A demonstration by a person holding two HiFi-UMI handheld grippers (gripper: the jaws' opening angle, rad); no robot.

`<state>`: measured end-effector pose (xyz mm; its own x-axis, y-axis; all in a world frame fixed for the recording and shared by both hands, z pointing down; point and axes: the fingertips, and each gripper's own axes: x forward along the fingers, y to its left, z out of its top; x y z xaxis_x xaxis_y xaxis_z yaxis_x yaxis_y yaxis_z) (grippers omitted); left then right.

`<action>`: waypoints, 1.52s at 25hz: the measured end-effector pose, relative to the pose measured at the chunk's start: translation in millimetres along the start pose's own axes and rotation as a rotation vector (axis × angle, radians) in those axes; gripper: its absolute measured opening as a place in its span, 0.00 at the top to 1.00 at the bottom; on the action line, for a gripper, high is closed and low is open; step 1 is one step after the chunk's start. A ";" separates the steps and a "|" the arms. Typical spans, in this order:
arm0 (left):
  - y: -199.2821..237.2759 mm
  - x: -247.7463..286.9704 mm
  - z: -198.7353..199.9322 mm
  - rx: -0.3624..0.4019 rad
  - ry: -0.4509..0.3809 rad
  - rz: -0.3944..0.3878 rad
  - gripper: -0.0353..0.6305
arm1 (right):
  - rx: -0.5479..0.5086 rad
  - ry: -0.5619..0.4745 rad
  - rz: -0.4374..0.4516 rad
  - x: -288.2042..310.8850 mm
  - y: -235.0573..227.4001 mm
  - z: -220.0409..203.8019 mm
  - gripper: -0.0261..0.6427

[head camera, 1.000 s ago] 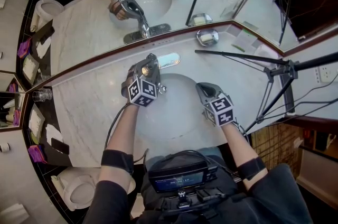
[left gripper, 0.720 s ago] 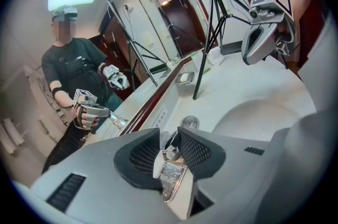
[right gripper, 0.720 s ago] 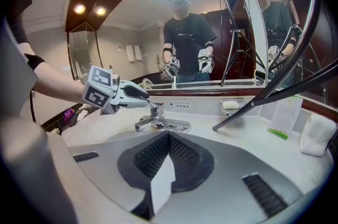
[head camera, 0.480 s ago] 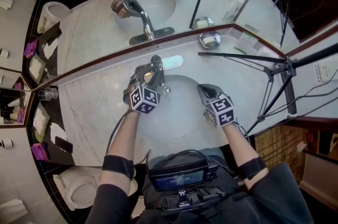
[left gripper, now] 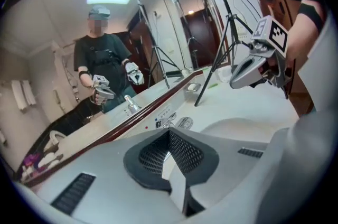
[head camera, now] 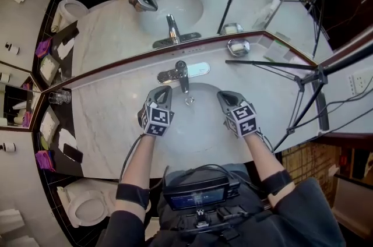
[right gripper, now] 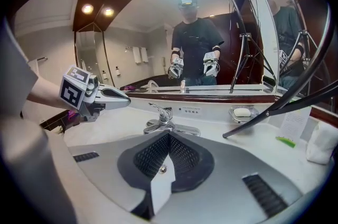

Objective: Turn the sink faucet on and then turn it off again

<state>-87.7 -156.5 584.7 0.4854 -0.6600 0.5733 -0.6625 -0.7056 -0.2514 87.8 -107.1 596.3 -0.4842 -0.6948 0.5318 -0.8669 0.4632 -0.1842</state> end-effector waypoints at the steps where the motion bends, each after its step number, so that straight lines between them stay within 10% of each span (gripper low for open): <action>1: 1.9 -5.9 -0.2 -0.049 -0.010 0.005 0.94 | -0.004 -0.001 0.002 1.2 1.2 1.3 0.93; 8: 17.9 -47.0 -20.8 -0.452 -0.081 0.059 0.94 | -0.027 0.005 0.010 5.6 7.8 6.2 0.93; 15: 14.4 -78.3 -51.8 -0.591 -0.087 0.111 0.94 | -0.033 0.000 0.016 4.4 10.7 8.7 0.93; 27: 13.3 -88.6 -64.4 -0.597 -0.092 0.161 0.94 | -0.037 0.002 0.016 3.6 12.7 8.2 0.93; 38: 12.3 -43.4 -28.0 -0.345 -0.061 0.044 0.73 | -0.028 0.013 0.010 4.6 7.6 4.9 0.93</action>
<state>-132.8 -129.3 578.6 0.4780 -0.7096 0.5177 -0.8325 -0.5540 0.0092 78.4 -109.4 593.3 -0.4909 -0.6832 0.5406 -0.8584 0.4853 -0.1662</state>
